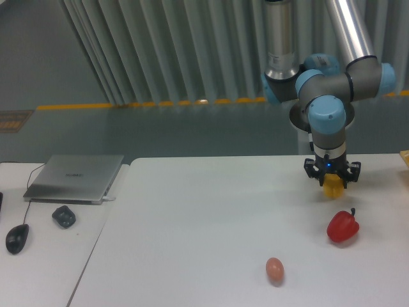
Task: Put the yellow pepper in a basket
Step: 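Close the gripper on the yellow pepper, then lift the yellow pepper and carry it away from the red pepper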
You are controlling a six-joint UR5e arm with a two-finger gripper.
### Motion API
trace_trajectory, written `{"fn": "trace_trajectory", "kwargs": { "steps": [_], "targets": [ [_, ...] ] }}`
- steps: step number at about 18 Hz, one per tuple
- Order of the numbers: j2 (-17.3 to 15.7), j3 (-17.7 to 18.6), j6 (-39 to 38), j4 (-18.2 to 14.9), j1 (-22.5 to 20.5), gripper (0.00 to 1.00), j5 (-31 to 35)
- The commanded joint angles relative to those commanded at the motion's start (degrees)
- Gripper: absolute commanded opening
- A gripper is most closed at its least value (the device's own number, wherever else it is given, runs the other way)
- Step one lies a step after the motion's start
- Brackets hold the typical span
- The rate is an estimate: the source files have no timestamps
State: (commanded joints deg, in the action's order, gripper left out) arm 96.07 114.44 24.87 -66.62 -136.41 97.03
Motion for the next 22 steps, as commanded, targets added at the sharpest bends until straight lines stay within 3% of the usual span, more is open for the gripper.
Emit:
{"fn": "trace_trajectory", "kwargs": {
  "steps": [5, 9, 12, 16, 22],
  "targets": [
    [-1.75, -1.84, 0.09, -2.89, 0.0, 0.28, 0.0],
    [-3.25, -7.63, 0.17, -9.39, -0.09, 0.28, -0.09],
    [-3.25, -11.86, 1.92, -11.34, -0.88, 0.28, -0.09],
    [-3.34, -14.41, 9.55, -11.51, -5.7, 0.28, -0.09],
    [-3.25, -16.87, 27.31, -11.16, -17.12, 0.3, -0.7]
  ]
}}
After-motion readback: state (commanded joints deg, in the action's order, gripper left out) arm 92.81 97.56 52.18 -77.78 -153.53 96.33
